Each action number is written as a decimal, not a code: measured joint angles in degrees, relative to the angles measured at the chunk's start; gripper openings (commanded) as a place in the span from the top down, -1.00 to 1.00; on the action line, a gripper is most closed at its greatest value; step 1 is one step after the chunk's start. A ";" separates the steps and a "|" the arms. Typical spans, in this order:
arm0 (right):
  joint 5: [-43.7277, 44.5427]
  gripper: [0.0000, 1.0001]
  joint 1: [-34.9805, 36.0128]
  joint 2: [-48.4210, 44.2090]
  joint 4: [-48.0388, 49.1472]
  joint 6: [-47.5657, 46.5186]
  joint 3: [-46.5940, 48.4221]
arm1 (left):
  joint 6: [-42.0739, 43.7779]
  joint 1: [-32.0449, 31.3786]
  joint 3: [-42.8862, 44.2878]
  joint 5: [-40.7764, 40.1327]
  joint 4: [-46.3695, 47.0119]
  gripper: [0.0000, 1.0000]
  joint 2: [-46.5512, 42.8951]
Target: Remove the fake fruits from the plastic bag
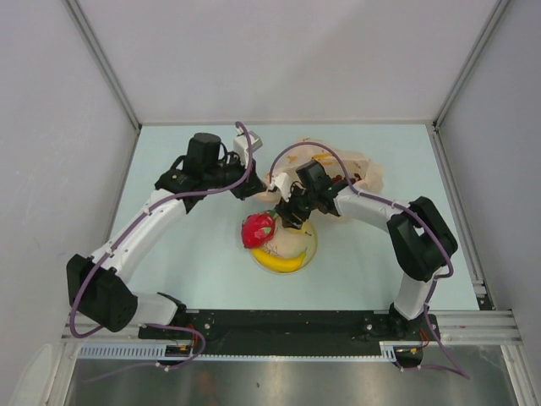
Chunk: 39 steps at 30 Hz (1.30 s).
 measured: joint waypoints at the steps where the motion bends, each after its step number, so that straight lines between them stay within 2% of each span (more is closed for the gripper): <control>1: 0.04 0.50 0.07 0.09 -0.07 -0.98 0.11 | 0.00 0.00 -0.07 0.00 0.04 0.99 -0.04; 3: 0.04 0.38 0.24 0.13 -0.50 -2.78 0.24 | -0.02 0.00 -0.22 0.04 0.17 1.00 -0.09; 7: 0.04 -0.52 0.33 0.13 -1.44 -4.59 0.50 | -0.09 0.07 -0.81 0.44 0.13 0.99 -0.42; 11: 0.09 -0.76 0.46 -0.15 -2.62 -5.42 0.61 | -0.33 0.17 -0.85 0.76 -0.22 1.00 -0.42; 13: 0.31 -0.82 0.61 -1.27 -5.07 -5.33 0.61 | -0.66 0.17 -0.85 1.42 -0.52 0.99 -0.42; 16: -0.13 -0.80 0.74 -5.16 -10.32 -4.92 1.11 | -1.14 0.15 -0.83 2.01 0.28 1.00 -0.50; 21: -4.33 -0.69 1.90 -16.44 -18.60 -1.84 9.51 | -1.60 0.39 -0.83 2.08 1.62 1.00 -0.09; 23: -5.03 -0.39 1.31 -20.90 -18.88 -0.48 11.58 | -1.66 0.46 -0.83 2.19 2.05 1.00 0.33; 24: -4.81 -0.10 0.85 -22.29 -18.88 -0.09 11.96 | -1.70 0.55 -0.83 2.25 2.32 1.00 0.61; 27: -1.81 0.13 -1.86 -23.26 -18.51 1.20 11.93 | -2.64 0.76 -0.83 2.64 2.56 1.00 1.49; 29: 1.75 0.14 -4.59 -21.88 -16.13 1.16 9.60 | -3.10 0.90 -0.87 2.80 2.60 1.00 1.64; 32: 8.04 0.14 -9.64 -18.86 -14.47 0.74 1.31 | -3.56 0.92 -1.05 3.17 3.04 1.00 1.64; 35: 12.70 0.17 -13.22 -18.93 -18.21 -0.79 -7.67 | -4.00 0.92 -1.75 3.52 3.87 0.99 1.62; 39: 14.99 0.26 -12.28 -24.52 -24.59 -4.37 -15.45 | -4.81 0.92 -3.23 4.59 4.09 0.99 1.60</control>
